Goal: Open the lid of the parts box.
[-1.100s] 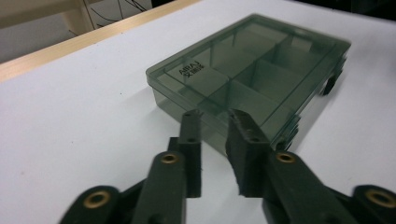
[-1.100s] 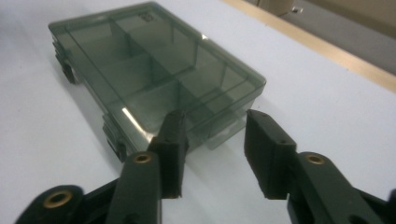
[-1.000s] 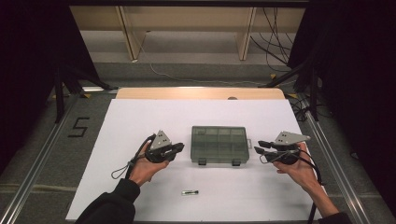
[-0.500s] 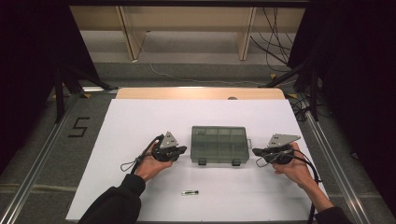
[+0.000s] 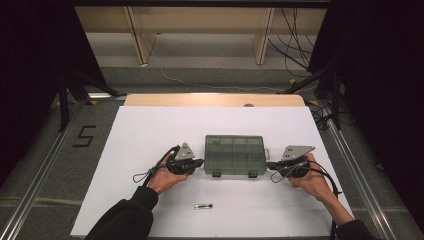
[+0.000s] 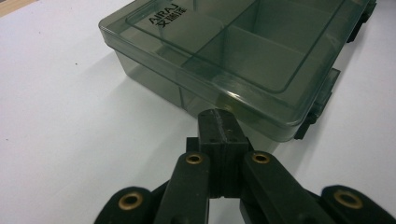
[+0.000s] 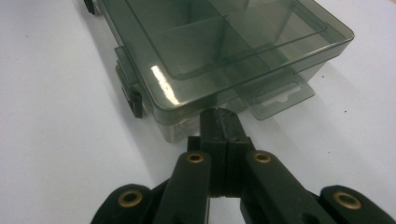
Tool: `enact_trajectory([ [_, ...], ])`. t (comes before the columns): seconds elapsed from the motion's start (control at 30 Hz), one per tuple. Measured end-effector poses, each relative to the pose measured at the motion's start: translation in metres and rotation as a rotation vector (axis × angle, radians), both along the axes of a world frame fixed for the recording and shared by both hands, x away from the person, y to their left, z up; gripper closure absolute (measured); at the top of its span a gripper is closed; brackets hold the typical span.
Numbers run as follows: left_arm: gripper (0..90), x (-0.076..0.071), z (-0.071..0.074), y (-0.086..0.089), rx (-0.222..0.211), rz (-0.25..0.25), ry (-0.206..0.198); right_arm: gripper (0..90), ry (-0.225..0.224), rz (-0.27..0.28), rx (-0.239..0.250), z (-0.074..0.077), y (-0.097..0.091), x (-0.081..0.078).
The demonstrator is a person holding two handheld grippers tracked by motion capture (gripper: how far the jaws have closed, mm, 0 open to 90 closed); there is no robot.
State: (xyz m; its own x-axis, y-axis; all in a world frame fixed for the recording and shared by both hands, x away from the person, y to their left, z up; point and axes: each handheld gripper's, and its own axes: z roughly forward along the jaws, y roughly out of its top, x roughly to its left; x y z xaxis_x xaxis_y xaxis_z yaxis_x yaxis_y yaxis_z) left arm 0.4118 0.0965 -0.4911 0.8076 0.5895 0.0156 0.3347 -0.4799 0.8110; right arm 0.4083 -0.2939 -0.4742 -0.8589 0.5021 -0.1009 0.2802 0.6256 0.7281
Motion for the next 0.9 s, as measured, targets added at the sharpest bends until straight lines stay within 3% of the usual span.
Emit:
enact_trajectory([
  [0.1, 89.5, -0.001, 0.000, 0.000, -0.021, 0.009, 0.019, 90.0, -0.005, 0.007, 0.014, 0.001, 0.001, -0.001],
  [0.13, 89.5, 0.000, 0.002, 0.001, -0.011, -0.008, 0.022, 90.0, -0.004, 0.006, 0.016, 0.002, 0.001, -0.001],
  [0.17, 89.5, 0.000, 0.002, 0.000, -0.030, -0.001, 0.017, 90.0, -0.008, 0.006, 0.020, 0.002, 0.001, -0.001],
  [0.23, 89.4, -0.001, 0.004, -0.001, -0.005, -0.001, 0.003, 90.0, -0.019, 0.000, 0.025, 0.003, 0.001, -0.001],
  [0.27, 89.4, 0.000, 0.005, -0.001, -0.012, -0.015, 0.000, 90.0, -0.022, -0.005, 0.030, 0.005, 0.001, -0.001],
  [0.33, 89.5, -0.001, 0.008, -0.002, -0.043, 0.005, -0.007, 90.0, -0.042, 0.002, 0.039, 0.007, 0.001, 0.000],
  [0.4, 89.4, -0.001, 0.011, -0.001, -0.040, 0.000, -0.001, 90.0, -0.043, -0.003, 0.055, 0.008, 0.002, -0.001],
  [0.47, 89.4, -0.001, 0.015, -0.004, -0.067, -0.004, -0.013, 90.0, -0.057, -0.016, 0.068, 0.011, 0.001, 0.000],
  [0.6, 89.5, 0.000, 0.019, -0.005, -0.073, -0.007, -0.032, 90.0, -0.087, -0.028, 0.093, 0.015, 0.002, 0.003],
  [0.77, 89.5, 0.001, 0.035, -0.004, -0.111, 0.012, -0.057, 90.0, -0.112, -0.038, 0.128, 0.020, 0.005, 0.007],
  [0.9, 89.5, 0.005, 0.043, -0.005, -0.124, 0.020, -0.084, 90.0, -0.165, -0.052, 0.161, 0.029, 0.008, 0.012],
])
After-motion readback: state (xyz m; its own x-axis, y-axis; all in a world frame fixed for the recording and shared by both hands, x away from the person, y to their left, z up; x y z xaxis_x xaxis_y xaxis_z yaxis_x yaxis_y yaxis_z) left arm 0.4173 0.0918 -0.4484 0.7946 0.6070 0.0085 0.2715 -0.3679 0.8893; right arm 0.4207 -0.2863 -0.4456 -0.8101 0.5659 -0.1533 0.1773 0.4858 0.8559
